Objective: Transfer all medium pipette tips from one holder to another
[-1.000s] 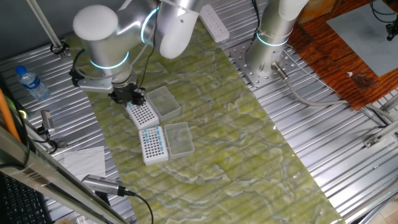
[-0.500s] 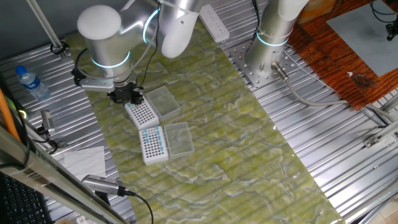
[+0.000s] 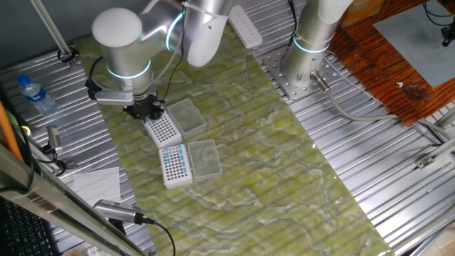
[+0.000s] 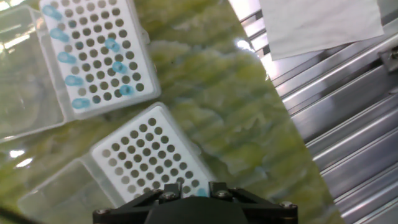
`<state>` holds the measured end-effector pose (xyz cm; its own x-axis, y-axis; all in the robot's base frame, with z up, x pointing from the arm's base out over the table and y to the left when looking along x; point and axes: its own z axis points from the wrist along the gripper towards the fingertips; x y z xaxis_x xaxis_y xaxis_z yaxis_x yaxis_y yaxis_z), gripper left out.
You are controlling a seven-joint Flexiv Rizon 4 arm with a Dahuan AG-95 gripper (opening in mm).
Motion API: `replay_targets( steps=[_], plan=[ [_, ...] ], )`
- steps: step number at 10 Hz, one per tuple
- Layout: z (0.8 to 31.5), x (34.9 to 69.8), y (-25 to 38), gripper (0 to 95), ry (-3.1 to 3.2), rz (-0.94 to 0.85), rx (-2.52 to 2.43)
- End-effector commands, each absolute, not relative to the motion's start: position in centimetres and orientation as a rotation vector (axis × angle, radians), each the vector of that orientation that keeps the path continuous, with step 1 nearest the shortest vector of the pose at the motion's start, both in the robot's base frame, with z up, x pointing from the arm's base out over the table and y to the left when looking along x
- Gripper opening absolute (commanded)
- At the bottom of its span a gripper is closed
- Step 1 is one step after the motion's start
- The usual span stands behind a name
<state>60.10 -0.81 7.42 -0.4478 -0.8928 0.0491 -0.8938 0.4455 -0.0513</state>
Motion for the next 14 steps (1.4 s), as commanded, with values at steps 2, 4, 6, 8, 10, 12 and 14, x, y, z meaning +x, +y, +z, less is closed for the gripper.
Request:
replay_targets(
  steps=[2,4,6,8,10,12,14],
  plan=[
    [7.6,60.1,-0.9,0.0,-2.623,0.136,1.698],
    [7.6,60.1,-0.9,0.0,-2.620,0.137,1.703],
    [8.1,60.2,-0.9,0.0,-2.625,0.123,1.690],
    [9.8,60.5,-0.9,0.0,-2.612,0.092,1.670],
    [11.4,60.4,-0.8,0.0,-2.608,0.070,1.637],
    [14.3,60.4,0.1,0.0,-2.624,0.016,1.548],
    [17.6,60.5,3.5,0.0,-2.671,-0.048,1.372]
  ],
)
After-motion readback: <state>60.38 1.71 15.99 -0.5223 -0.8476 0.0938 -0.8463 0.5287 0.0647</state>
